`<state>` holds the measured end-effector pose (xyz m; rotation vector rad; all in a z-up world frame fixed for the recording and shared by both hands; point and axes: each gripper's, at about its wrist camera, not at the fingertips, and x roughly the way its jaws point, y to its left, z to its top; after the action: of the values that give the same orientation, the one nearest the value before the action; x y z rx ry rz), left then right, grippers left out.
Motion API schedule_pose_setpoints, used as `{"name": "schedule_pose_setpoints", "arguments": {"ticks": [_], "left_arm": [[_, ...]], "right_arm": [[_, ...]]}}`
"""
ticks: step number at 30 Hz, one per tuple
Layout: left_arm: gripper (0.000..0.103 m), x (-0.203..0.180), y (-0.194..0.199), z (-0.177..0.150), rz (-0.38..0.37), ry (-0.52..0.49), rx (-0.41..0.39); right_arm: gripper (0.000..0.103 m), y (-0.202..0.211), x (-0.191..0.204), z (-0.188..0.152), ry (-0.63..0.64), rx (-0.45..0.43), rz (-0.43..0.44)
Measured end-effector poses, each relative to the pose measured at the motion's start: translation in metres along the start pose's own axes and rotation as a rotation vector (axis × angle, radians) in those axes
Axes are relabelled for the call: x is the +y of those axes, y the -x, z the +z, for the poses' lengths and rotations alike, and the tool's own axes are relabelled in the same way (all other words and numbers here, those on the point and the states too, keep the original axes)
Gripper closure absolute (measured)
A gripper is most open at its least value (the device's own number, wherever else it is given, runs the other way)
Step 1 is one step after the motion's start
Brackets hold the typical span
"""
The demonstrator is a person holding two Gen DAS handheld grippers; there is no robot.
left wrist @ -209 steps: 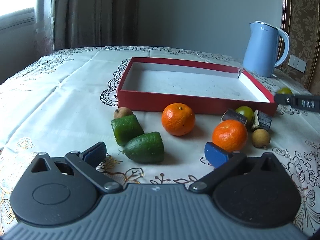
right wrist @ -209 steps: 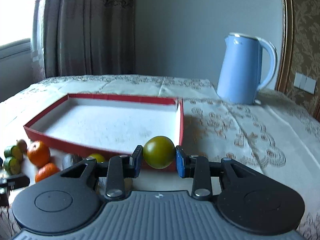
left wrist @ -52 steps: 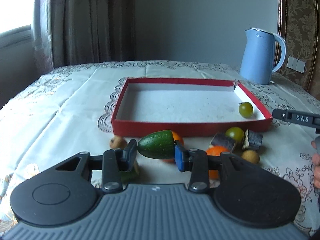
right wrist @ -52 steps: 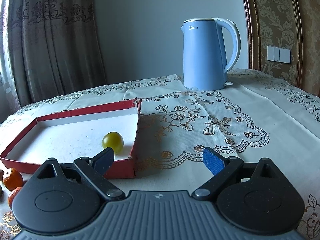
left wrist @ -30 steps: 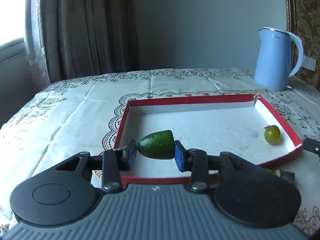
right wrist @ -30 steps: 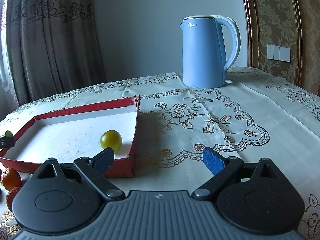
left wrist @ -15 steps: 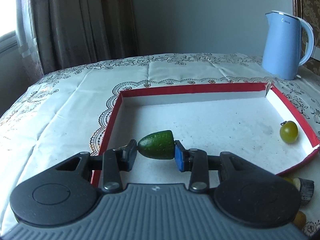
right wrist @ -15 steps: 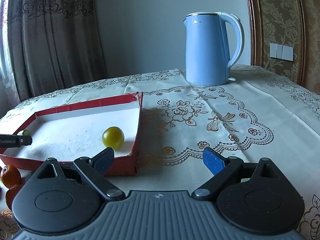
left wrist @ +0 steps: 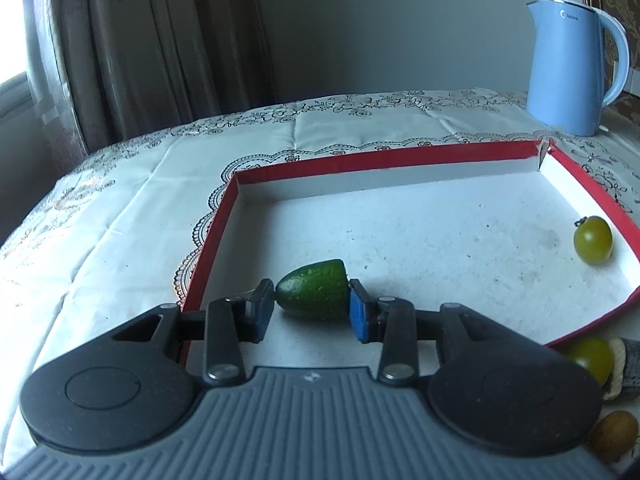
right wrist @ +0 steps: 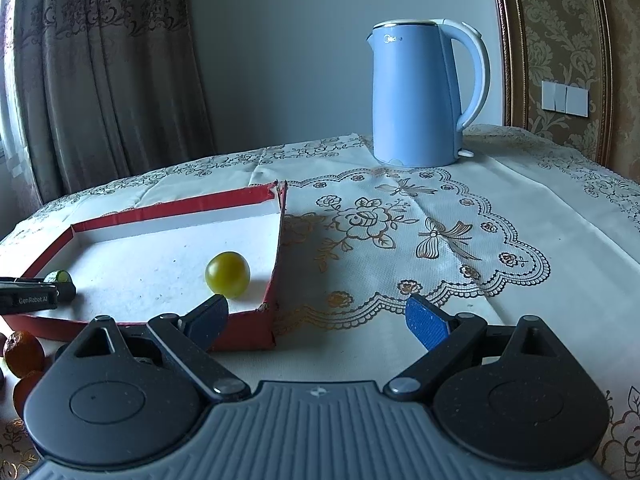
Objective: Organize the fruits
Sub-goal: 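Carry the green cucumber piece into the red box and open the left gripper, then withdraw the open left gripper from the box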
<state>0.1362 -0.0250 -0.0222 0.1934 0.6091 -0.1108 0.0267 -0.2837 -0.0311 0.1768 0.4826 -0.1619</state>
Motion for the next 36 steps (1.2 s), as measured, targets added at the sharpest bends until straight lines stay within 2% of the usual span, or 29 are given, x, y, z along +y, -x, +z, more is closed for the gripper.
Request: {"name": "schedule_pose_setpoints", "arguments": {"ticks": [4,9,12,14,16,20,26,30,36], "left_arm": [[0.067,-0.003,0.003,-0.001,0.020,-0.018,-0.009],[0.065,0.009,0.020,-0.001,0.033,0.029,-0.032],[0.053,0.015,0.041,-0.005,0.053,0.029,-0.076],[0.035,0.018,0.061,-0.011,0.066,0.036,-0.121],[0.030,0.021,0.082,-0.020,0.054,0.042,-0.171],[0.023,0.025,0.115,-0.042,0.032,0.049,-0.213],[0.018,0.031,0.136,-0.078,-0.070,0.133,-0.172],[0.018,0.027,0.133,-0.094,-0.047,0.101,-0.130],[0.018,0.033,0.127,-0.098,-0.057,0.137,-0.108]], "right_arm": [[0.007,0.002,-0.001,0.001,-0.003,-0.013,-0.001],[0.007,0.002,-0.002,0.000,-0.005,-0.016,-0.004],[0.007,0.001,-0.002,0.000,-0.006,-0.014,-0.002],[0.007,0.002,-0.002,0.000,-0.007,-0.013,-0.003],[0.007,0.002,-0.003,0.000,-0.009,-0.015,-0.001],[0.007,0.003,-0.002,0.000,-0.004,-0.015,0.007],[0.007,0.011,0.008,-0.003,0.048,-0.040,0.048],[0.007,0.016,0.017,-0.004,0.091,-0.061,0.067],[0.007,0.015,0.030,-0.009,0.159,-0.047,0.107]]}}
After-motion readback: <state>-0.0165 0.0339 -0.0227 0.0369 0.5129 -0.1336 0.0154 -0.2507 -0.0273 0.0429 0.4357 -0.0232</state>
